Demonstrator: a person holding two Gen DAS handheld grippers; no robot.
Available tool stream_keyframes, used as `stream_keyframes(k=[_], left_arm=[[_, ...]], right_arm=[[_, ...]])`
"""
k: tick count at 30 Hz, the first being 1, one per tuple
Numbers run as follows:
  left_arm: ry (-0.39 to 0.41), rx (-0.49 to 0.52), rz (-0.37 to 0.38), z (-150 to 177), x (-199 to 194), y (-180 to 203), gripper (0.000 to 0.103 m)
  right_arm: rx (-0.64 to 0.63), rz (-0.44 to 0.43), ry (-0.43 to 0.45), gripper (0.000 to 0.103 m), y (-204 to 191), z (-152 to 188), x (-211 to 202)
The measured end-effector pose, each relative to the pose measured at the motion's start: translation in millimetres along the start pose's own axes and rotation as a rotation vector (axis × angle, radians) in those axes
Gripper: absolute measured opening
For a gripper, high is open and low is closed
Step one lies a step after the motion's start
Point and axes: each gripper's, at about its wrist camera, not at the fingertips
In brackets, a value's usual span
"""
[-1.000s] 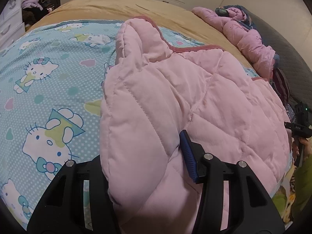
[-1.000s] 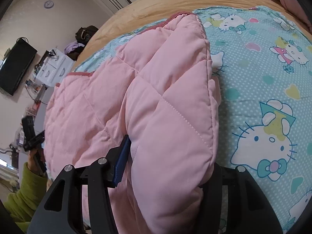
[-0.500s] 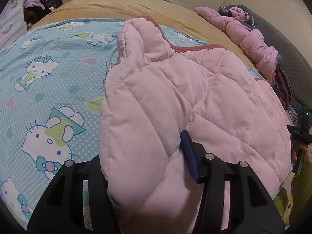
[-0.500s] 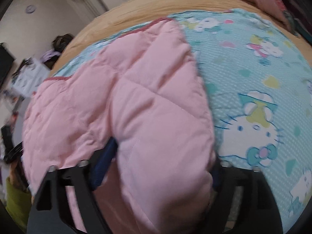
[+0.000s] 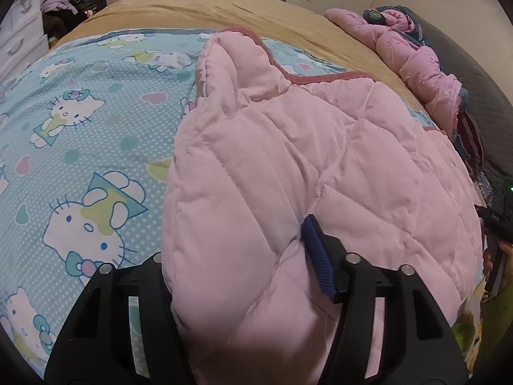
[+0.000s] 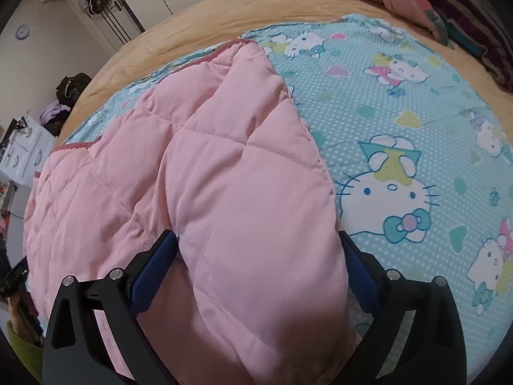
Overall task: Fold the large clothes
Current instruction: 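Grip the coat side with both grippers and fold it over the coat, then open both grippers and pull them back from the folded coat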
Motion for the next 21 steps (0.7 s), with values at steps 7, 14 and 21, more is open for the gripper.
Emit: stream_keyframes(k=[7, 14, 21], left_arm=[[-0.003, 0.003, -0.068, 0, -13, 9, 0.074], [0.011, -0.001, -0.083, 0, -34, 17, 0.094], [0.094, -0.004, -0.159, 6, -77, 38, 0.094]], right_arm=[[-0.104, 0.088, 0.073, 0.099, -19, 13, -11], [-0.091, 0.074, 0.110, 0.099, -17, 17, -28], [-0.149, -0.067, 0.301, 0.099, -24, 55, -105]])
Point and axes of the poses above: each gripper's, at about its wrist camera, not at the fingertips, and x roughly the way its jaws point, y to its right, z to its underside, and after that the axes turned 12 degrees about x, right-handed
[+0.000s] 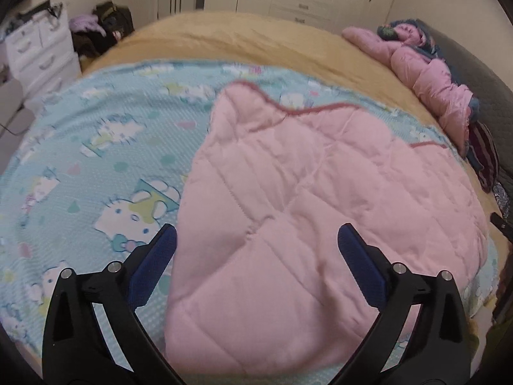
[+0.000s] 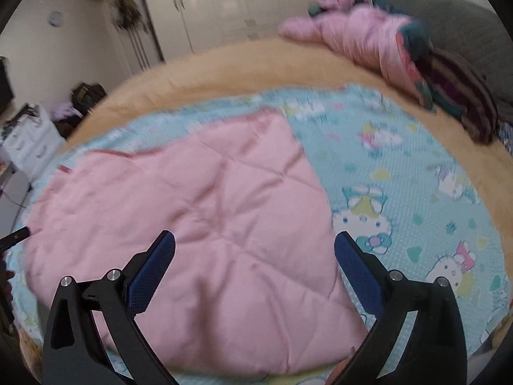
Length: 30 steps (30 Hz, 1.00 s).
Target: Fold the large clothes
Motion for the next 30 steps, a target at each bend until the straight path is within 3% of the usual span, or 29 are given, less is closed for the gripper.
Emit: stream_keyframes(k=[6, 10, 14, 18, 23, 30], left_arm=[[0.183, 0.044, -0.018, 17, -73, 36, 0.094], [0.230, 0.081, -0.002, 41, -103, 62, 0.094], [0.231, 0.068, 0.018, 76, -114, 75, 0.094], [0.185, 0.061, -0.038, 104, -114, 85, 0.094], [0.216, 0.069, -0.064, 119, -126, 92, 0.094], [0.242, 0.087, -0.039, 131, -134, 105, 0.094]], right_arm=[[-0.055, -0.091, 0.135, 0.099, -24, 26, -79], [-0.060, -0.119, 0.185, 0.099, -34, 58, -118], [-0.089, -0.097, 0.215, 0.099, -43, 89, -140], [-0.064, -0.111, 0.212, 0.099, -47, 117, -154], [-0.091, -0.083, 0.202, 0.099, -61, 139, -158], [-0.133, -0.069, 0.219, 0.099, -75, 150, -159]])
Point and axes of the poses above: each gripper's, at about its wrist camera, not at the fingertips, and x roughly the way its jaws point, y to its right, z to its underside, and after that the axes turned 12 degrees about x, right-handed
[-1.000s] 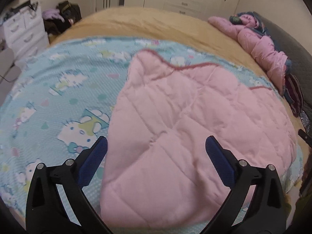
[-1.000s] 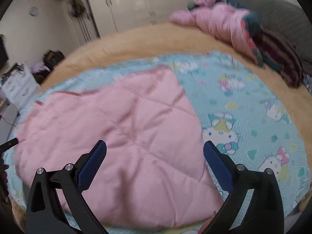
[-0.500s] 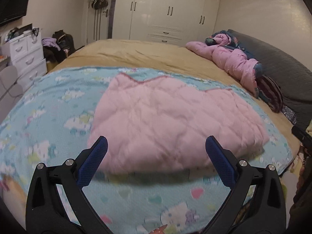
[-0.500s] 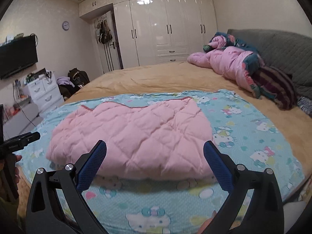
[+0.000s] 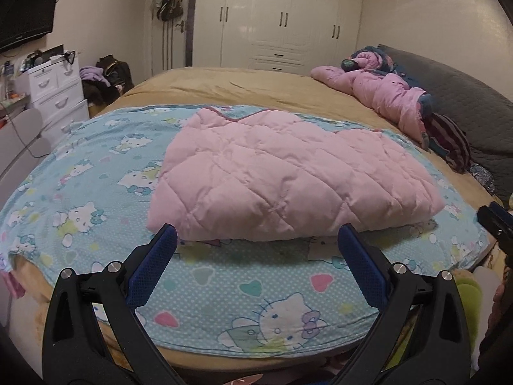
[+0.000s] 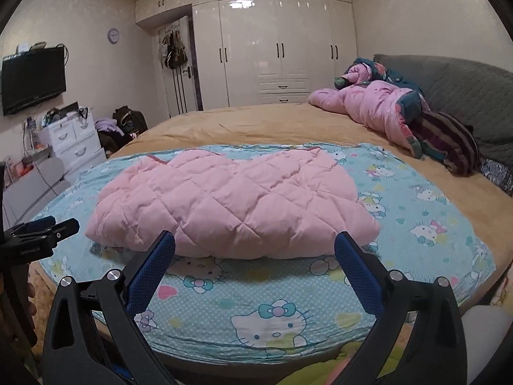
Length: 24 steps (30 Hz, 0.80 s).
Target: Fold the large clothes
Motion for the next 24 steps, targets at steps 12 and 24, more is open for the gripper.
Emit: stream_keyframes(k=[12, 24], left_arm=[[-0.011, 0.018, 0.001, 1.1, 2.7, 9.3, 0.094], [-0.017, 0.010, -0.014, 2.6, 1.8, 7.8, 0.094]], right_arm=[[0.017, -0.024, -0.046, 0.099, -1.5, 5.9, 6.9], [0.019, -0.033, -0.048, 0.099, -2.3, 4.8, 4.4]])
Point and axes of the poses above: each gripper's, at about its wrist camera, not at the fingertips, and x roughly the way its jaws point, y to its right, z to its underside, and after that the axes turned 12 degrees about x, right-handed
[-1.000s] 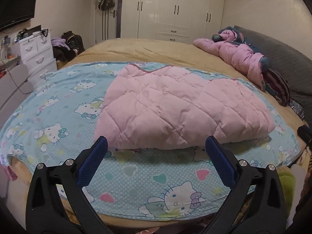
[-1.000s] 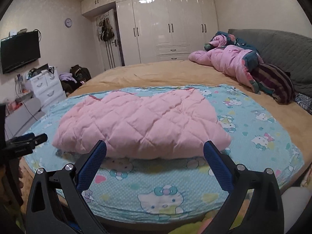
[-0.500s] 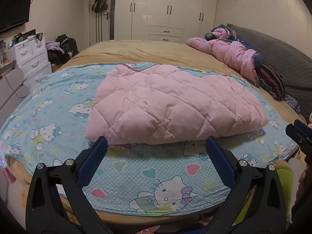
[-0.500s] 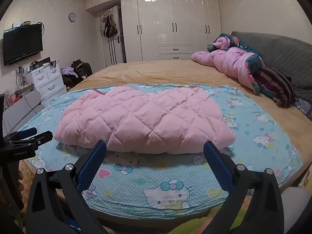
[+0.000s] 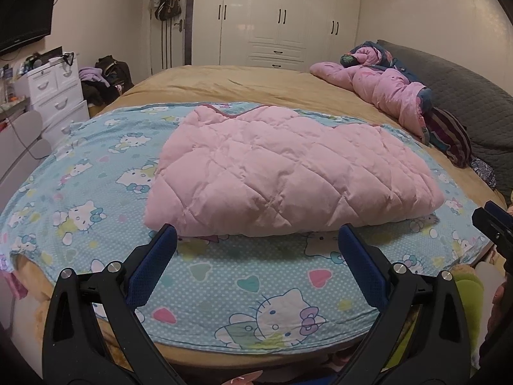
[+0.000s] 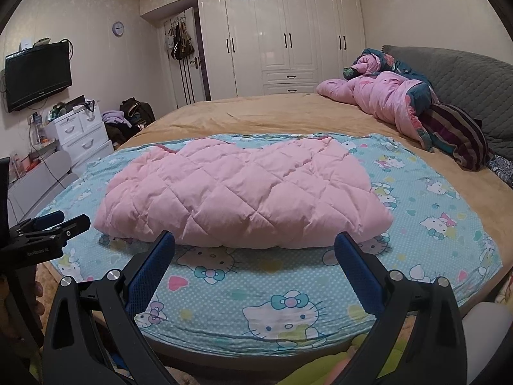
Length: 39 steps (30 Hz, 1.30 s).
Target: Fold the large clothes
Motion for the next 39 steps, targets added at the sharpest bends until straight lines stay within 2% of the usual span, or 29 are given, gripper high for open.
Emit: stream_keyframes(k=[39], left_arm=[[-0.008, -0.006, -0.032, 1.2, -2.0, -5.1, 0.094]], right_arm=[[0.011, -0.009, -0.010, 0.099, -6.0, 1.9, -3.8]])
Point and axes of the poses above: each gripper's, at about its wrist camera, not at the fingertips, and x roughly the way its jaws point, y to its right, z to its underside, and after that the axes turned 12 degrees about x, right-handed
